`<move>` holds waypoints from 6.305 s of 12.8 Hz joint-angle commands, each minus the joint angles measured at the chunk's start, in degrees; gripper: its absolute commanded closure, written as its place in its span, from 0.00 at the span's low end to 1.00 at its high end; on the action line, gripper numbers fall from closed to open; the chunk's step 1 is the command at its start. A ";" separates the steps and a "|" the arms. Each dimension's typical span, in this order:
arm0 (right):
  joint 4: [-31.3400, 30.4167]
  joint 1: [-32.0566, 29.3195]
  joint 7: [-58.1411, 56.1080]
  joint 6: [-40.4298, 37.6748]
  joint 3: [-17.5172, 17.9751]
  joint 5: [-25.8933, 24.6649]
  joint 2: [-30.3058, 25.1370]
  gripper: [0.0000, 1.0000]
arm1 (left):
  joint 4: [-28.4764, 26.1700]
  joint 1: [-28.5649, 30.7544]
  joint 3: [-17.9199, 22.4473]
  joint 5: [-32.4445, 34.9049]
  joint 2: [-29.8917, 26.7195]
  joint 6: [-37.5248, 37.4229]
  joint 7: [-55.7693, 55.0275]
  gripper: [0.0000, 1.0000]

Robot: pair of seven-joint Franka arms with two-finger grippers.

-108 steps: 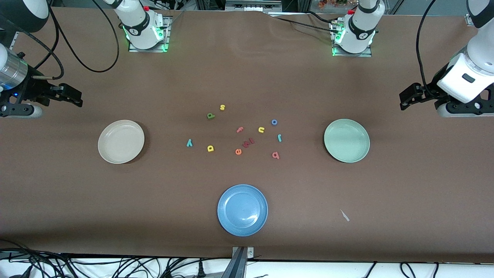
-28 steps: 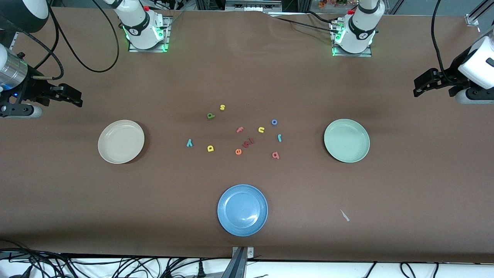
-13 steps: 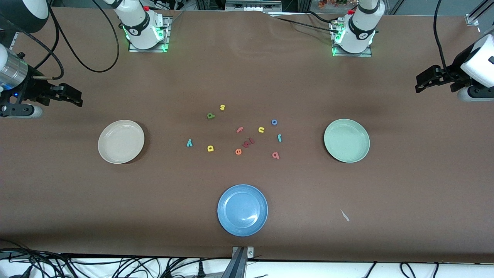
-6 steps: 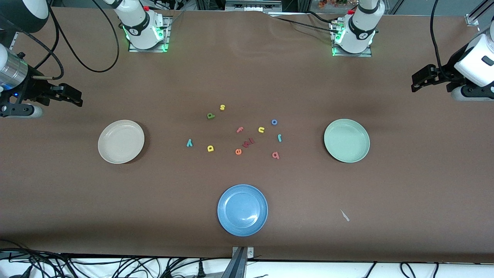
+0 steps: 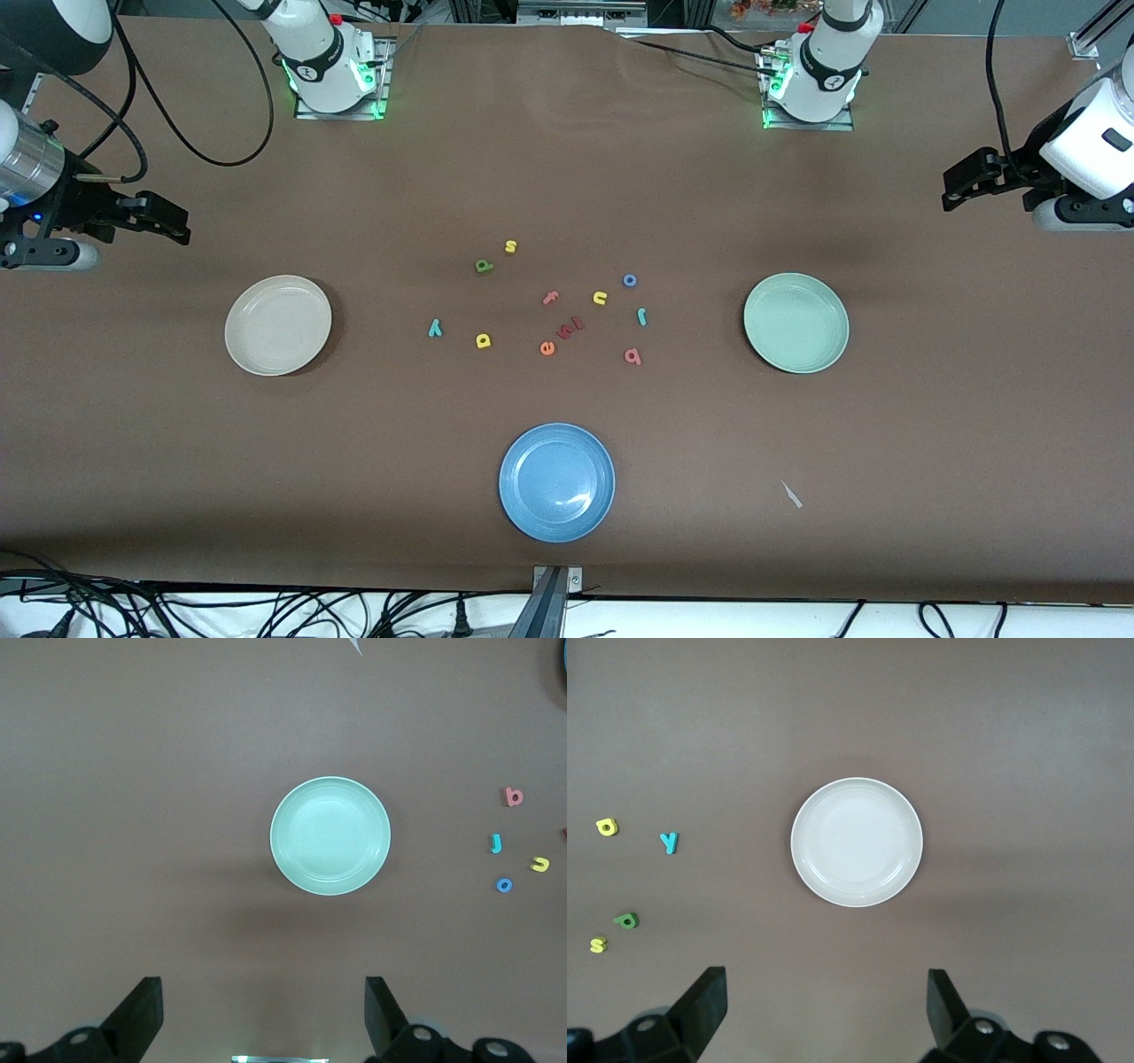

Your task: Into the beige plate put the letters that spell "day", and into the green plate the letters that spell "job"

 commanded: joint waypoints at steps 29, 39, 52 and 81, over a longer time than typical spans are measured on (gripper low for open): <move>0.88 0.66 -1.23 -0.55 0.43 0.95 0.95 0.00 | -1.44 -0.22 0.00 -1.15 -0.41 -0.33 0.37 0.00; 0.70 2.68 -0.97 -0.91 0.61 0.95 4.12 0.00 | -1.79 -4.78 -3.33 -1.41 9.95 0.80 -0.24 0.00; -0.27 13.57 28.00 2.78 0.61 4.73 11.76 0.00 | -4.26 -15.94 -6.32 -6.07 29.45 29.17 -14.34 0.00; -7.12 23.78 23.58 39.34 0.34 1.92 32.15 0.00 | -12.43 -21.31 -10.37 3.16 39.58 50.99 -29.60 0.41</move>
